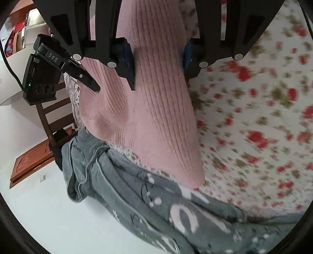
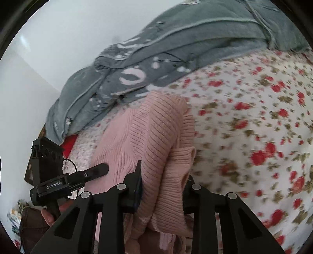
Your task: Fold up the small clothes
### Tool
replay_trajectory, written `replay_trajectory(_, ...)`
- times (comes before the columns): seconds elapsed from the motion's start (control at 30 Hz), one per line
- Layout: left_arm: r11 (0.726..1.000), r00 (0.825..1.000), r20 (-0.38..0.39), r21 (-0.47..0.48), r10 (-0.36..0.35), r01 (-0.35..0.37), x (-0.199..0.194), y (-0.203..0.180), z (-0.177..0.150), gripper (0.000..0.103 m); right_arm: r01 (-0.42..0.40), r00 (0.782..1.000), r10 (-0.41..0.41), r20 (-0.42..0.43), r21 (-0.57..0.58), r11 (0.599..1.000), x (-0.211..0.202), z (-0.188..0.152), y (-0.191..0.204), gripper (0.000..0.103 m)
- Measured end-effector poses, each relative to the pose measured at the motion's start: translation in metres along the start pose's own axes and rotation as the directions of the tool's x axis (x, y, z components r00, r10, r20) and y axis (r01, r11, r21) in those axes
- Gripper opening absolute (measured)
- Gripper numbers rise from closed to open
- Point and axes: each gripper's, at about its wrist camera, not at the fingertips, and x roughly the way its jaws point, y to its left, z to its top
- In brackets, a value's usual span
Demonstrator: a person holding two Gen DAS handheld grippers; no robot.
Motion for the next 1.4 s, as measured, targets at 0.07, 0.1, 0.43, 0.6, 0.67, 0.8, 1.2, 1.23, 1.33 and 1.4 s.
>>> replay_trajectory(0.07,0.999,0.999,0.016,0.002,0.033,-0.033,-0.023,0.01,0.004,0.039,-0.034,0.999,0.034,0.002,-0.007,0.999,0.006,0.0,0.018,0.028)
replay_trajectory(0.1,0.999,0.999,0.019,0.004,0.05,-0.05,-0.032,0.015,0.005,0.039,-0.05,0.999,0.05,0.001,-0.009,0.999,0.01,0.0,0.026,0.028)
replay_trajectory(0.43,0.983,0.982,-0.048,0.017,0.184,-0.183,-0.021,0.08,0.008,0.049,-0.039,0.997,0.035,-0.062,-0.063,0.997,0.078,-0.032,0.053,0.03)
replay_trajectory(0.6,0.983,0.985,-0.011,0.057,0.173,-0.172,-0.023,0.085,0.003,0.063,0.067,0.996,-0.072,-0.042,-0.106,0.992,0.065,-0.032,0.034,0.053)
replay_trajectory(0.67,0.977,0.981,0.023,0.088,0.193,-0.195,-0.032,0.083,0.003,0.064,0.114,0.993,-0.117,-0.012,-0.154,0.981,0.049,-0.028,0.037,0.053)
replay_trajectory(0.8,0.95,0.957,0.11,0.133,0.268,-0.281,-0.049,0.07,0.007,0.064,0.213,0.974,-0.183,0.13,-0.287,0.934,0.02,-0.024,0.07,0.053)
replay_trajectory(1.2,0.871,0.897,0.236,0.243,0.374,-0.427,-0.02,0.053,-0.001,0.033,0.323,0.946,-0.281,0.161,-0.426,0.845,0.084,-0.05,0.105,0.026)
replay_trajectory(1.23,0.869,0.896,0.244,0.248,0.371,-0.428,-0.021,0.053,-0.003,0.033,0.319,0.948,-0.28,0.155,-0.427,0.846,0.083,-0.05,0.105,0.026)
replay_trajectory(1.33,0.889,0.912,0.24,0.243,0.333,-0.388,-0.03,0.053,0.005,0.033,0.301,0.954,-0.272,0.127,-0.428,0.852,0.07,-0.041,0.11,0.026)
replay_trajectory(1.4,0.899,0.915,0.259,0.232,0.31,-0.371,-0.034,0.052,0.017,0.033,0.289,0.956,-0.243,0.162,-0.419,0.861,0.06,-0.031,0.114,0.026)
